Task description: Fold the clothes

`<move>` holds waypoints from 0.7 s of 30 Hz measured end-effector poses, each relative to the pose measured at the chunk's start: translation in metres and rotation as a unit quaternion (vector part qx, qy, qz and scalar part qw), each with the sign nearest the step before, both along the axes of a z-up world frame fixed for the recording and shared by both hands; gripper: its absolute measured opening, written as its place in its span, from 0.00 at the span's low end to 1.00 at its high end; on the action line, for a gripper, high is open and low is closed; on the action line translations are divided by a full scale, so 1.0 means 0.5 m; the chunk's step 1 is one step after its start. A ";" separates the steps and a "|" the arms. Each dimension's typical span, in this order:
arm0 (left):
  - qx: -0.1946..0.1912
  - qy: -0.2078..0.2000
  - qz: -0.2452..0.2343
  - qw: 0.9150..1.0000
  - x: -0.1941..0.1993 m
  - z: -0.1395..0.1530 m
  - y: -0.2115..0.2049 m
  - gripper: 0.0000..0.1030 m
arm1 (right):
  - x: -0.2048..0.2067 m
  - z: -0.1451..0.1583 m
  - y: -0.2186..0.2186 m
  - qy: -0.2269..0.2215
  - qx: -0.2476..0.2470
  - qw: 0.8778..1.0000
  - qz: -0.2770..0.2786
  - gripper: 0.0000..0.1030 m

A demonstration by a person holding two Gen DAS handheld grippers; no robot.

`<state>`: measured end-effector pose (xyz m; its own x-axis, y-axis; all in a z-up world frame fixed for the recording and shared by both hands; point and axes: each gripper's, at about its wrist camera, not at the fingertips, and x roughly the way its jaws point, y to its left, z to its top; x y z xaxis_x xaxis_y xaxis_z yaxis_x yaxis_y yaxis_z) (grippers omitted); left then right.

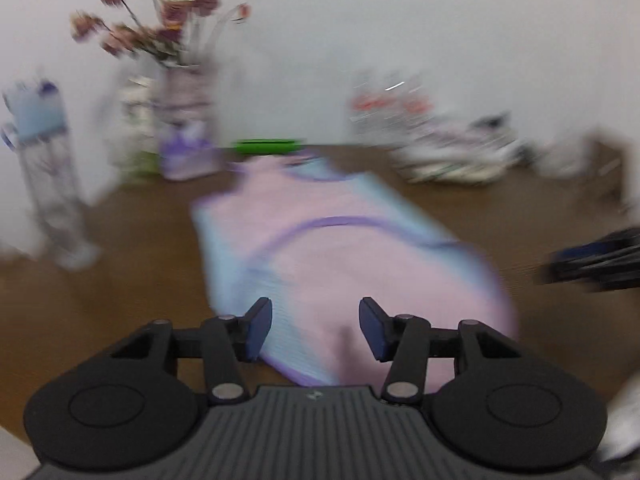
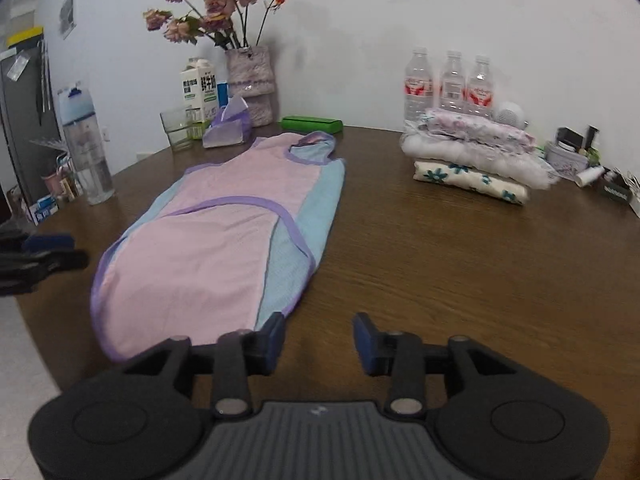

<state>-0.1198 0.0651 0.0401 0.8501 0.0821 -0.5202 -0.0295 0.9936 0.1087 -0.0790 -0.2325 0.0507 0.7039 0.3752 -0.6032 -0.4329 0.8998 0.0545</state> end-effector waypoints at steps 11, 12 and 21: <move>0.023 0.053 0.057 0.997 0.111 -0.066 0.051 0.09 | 0.217 -0.069 0.164 0.006 -0.039 0.999 -0.010 0.01; 0.022 0.054 0.063 0.996 0.109 -0.067 0.056 0.04 | 0.217 -0.067 0.155 0.011 -0.034 0.999 -0.024 0.00; -0.017 0.064 0.025 0.997 0.041 -0.047 0.057 0.06 | 0.054 -0.051 0.011 0.026 0.016 0.996 -0.082 0.16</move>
<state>-0.0991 0.0936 0.0165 0.7718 0.1037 -0.6274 -0.0670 0.9944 0.0820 -0.0518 -0.2269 0.0252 0.7255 0.2776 -0.6297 -0.2766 0.9555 0.1026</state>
